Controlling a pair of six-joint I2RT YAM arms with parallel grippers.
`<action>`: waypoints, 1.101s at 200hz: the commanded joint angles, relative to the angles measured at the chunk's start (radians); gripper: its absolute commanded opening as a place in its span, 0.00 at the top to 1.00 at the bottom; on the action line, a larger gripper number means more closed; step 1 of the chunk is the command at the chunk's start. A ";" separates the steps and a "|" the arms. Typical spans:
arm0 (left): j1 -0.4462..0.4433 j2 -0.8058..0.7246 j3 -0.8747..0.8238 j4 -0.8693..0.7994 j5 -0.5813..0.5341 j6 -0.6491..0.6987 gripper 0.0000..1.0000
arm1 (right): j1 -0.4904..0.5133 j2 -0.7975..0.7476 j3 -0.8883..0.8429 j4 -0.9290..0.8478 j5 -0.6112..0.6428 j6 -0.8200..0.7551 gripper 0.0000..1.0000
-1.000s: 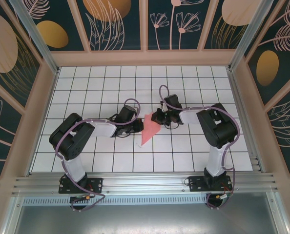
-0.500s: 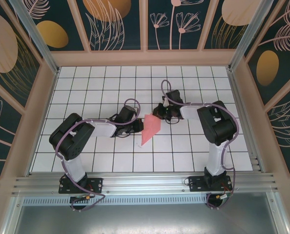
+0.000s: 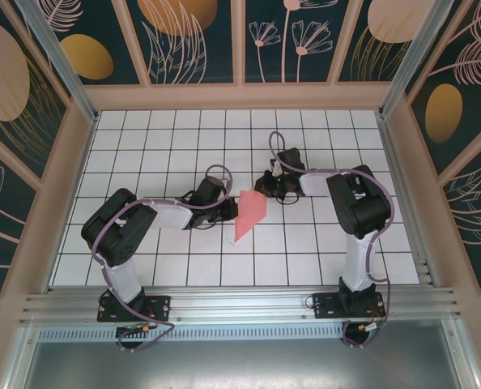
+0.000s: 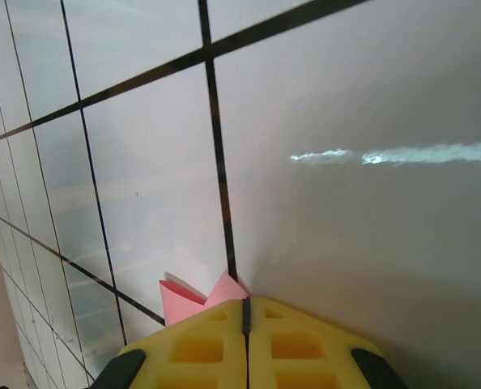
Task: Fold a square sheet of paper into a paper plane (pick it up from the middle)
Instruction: Fourth fold the wing at the center of the table.
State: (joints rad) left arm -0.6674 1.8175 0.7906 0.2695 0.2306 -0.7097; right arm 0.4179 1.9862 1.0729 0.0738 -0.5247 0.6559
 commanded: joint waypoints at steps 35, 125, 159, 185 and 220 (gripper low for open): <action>-0.014 0.090 -0.055 -0.136 -0.018 0.013 1.00 | -0.046 0.049 0.057 -0.055 0.025 -0.036 0.92; -0.015 0.089 -0.036 -0.142 -0.019 0.012 1.00 | 0.025 -0.164 -0.092 0.008 -0.042 -0.031 0.90; -0.015 0.090 -0.026 -0.150 -0.019 0.016 1.00 | 0.112 -0.181 -0.185 0.078 -0.039 0.030 0.90; -0.014 0.091 -0.024 -0.153 -0.017 0.019 1.00 | 0.165 -0.170 -0.234 0.137 -0.045 0.072 0.91; -0.015 0.092 -0.026 -0.150 -0.017 0.019 1.00 | 0.182 -0.125 -0.263 0.140 -0.008 0.084 0.91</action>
State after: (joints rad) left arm -0.6674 1.8172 0.7933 0.2665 0.2310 -0.7097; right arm 0.5987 1.8252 0.8307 0.1699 -0.5510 0.7162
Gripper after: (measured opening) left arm 0.069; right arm 0.089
